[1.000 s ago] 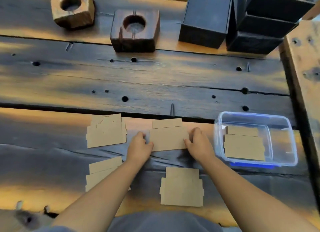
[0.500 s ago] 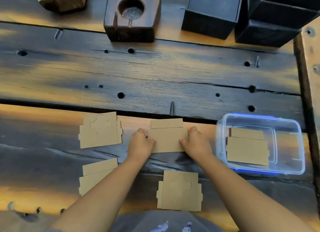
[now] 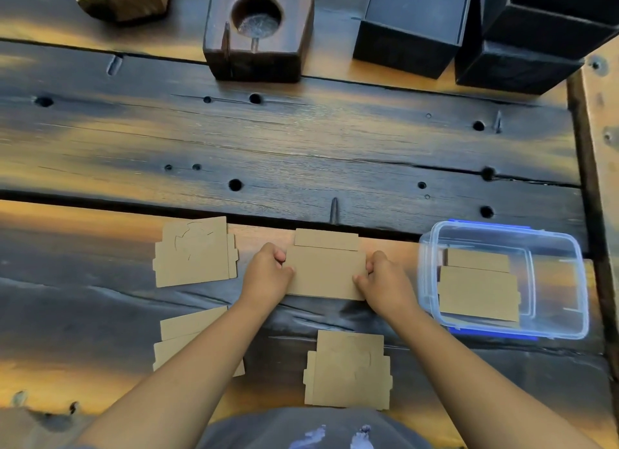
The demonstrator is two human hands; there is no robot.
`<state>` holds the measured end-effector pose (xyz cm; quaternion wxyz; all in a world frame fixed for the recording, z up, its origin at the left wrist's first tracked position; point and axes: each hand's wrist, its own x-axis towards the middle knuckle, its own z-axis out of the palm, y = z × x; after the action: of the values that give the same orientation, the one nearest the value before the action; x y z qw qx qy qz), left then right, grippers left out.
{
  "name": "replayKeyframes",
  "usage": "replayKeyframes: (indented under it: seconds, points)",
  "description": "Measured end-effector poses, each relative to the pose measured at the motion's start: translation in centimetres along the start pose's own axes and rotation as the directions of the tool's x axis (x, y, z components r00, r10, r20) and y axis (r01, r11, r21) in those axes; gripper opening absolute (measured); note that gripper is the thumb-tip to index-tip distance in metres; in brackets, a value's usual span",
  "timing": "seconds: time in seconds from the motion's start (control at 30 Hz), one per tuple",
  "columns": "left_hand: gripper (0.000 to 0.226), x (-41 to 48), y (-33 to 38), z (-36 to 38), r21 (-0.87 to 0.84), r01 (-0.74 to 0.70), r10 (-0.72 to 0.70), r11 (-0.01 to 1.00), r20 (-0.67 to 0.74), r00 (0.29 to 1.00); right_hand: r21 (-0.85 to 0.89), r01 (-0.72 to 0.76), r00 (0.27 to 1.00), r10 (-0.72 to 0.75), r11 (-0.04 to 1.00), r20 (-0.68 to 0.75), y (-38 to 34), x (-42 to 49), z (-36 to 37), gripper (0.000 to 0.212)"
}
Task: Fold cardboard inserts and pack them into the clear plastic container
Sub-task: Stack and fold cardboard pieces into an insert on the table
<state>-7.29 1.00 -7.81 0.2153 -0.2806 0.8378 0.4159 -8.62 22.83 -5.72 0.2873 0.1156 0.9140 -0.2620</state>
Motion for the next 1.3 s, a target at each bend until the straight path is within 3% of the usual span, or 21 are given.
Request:
replayKeyframes:
  seconds: [0.23, 0.57, 0.9, 1.3]
  points:
    - [0.026, -2.8, -0.2, -0.7, 0.020, -0.050, 0.049, 0.999, 0.060, 0.997, 0.054, -0.040, 0.996, 0.036, 0.998, 0.079, 1.3, -3.2, -0.6, 0.020]
    - [0.025, -9.1, -3.0, 0.9, 0.025, -0.037, 0.033, 0.999, 0.143, 0.989, 0.099, -0.018, 0.999, 0.014, 0.995, 0.045, 5.3, -9.6, 0.0, 0.016]
    - [0.026, -13.9, -5.7, 2.7, 0.183, -0.136, 0.091, 0.974, 0.234, 0.968, 0.015, -0.039, 0.995, 0.038, 0.999, 0.092, 9.2, -13.7, 2.1, 0.019]
    - [0.024, -14.9, -6.5, 4.6, 0.256, -0.225, 0.158, 0.940, 0.258, 0.953, -0.075, -0.077, 0.992, 0.084, 0.994, 0.094, 11.3, -13.7, 4.1, 0.013]
